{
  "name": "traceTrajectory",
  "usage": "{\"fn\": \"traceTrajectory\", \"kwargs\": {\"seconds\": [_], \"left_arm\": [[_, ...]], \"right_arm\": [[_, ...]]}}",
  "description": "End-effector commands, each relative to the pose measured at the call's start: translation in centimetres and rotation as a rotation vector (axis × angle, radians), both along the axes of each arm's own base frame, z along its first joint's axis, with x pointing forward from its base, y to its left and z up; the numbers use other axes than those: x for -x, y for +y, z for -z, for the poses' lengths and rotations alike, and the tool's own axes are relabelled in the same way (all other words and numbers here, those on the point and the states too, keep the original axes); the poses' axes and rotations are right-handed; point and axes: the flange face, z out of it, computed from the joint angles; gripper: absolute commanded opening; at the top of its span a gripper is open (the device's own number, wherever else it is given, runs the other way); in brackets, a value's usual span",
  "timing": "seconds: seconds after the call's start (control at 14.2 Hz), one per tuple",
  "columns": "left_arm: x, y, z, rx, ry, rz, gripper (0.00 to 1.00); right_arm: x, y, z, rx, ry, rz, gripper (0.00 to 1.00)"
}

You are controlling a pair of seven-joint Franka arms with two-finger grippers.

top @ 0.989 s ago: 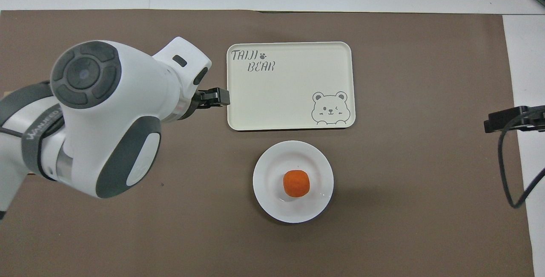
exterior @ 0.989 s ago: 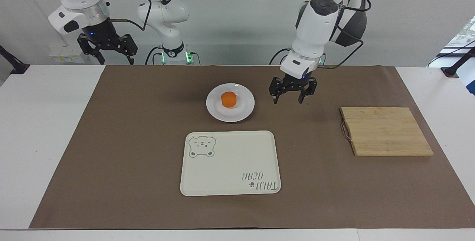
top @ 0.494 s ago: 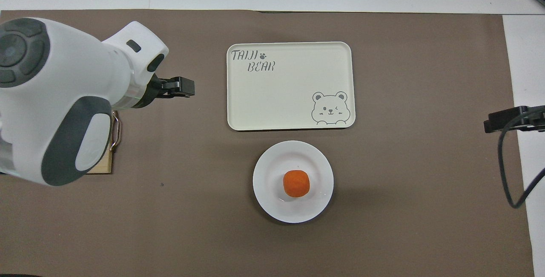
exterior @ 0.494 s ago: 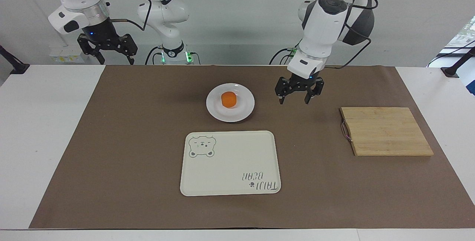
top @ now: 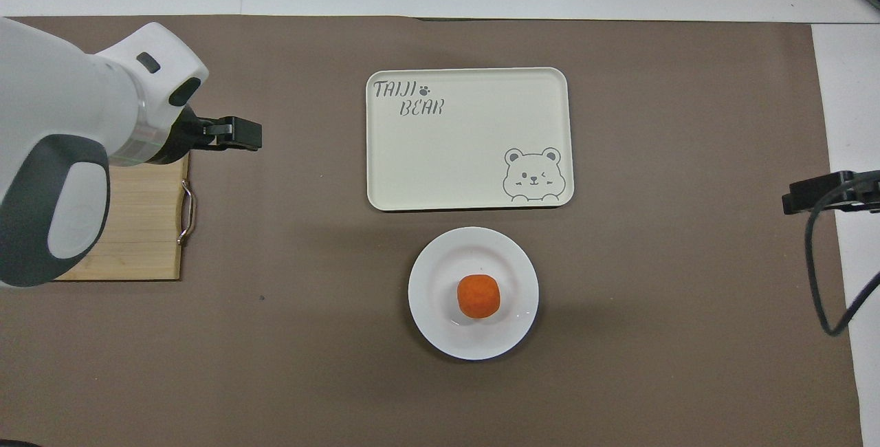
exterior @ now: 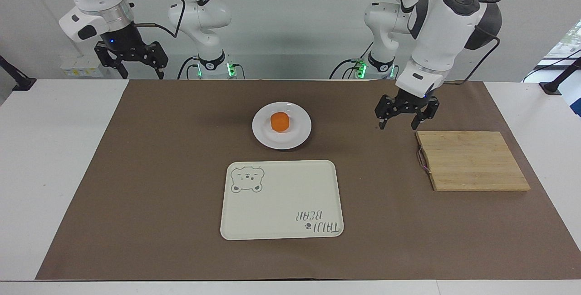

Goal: Place orange and plate with both arms
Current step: 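Release the orange onto the plate and withdraw the left gripper, then reach the right gripper to the plate rim and grip it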

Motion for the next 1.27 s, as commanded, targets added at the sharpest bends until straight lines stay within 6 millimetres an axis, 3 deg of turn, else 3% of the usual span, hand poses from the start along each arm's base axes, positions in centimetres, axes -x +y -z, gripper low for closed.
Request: {"fn": "traceTrajectory", "kwargs": {"seconds": [0.0,0.28,0.42,0.57,0.71,0.99,1.2], "left_arm": [[0.4,2.9,-1.8,-0.006,0.006,-0.001,1.0],[1.8,2.3,-5.8,-0.063,0.124,-0.122,1.0],[2.6,0.1,-6.3,-0.084,0.141,-0.127,1.0],[3.7,-3.3,-7.5,-0.079,0.127,-0.112,1.0],[4.1,-4.4,-7.8,-0.072,0.125,-0.061,1.0],[3.6,-1.9,-7.6,0.0,0.125,-0.03,1.0],[3.5,-1.5,-7.2,-0.006,0.146,-0.042,1.0]], "right_arm": [[1.1,2.3,2.5,-0.1,0.042,-0.062,1.0],[0.4,7.3,10.8,-0.314,0.089,-0.051,1.0],[0.0,8.3,14.6,-0.435,0.101,0.015,1.0],[0.4,8.2,16.6,-0.516,0.124,0.009,1.0],[0.3,8.3,20.8,-0.578,0.115,-0.028,1.0],[2.0,8.1,28.4,-0.696,0.053,-0.092,1.0],[3.4,7.5,33.4,-0.79,0.047,-0.106,1.0]]}}
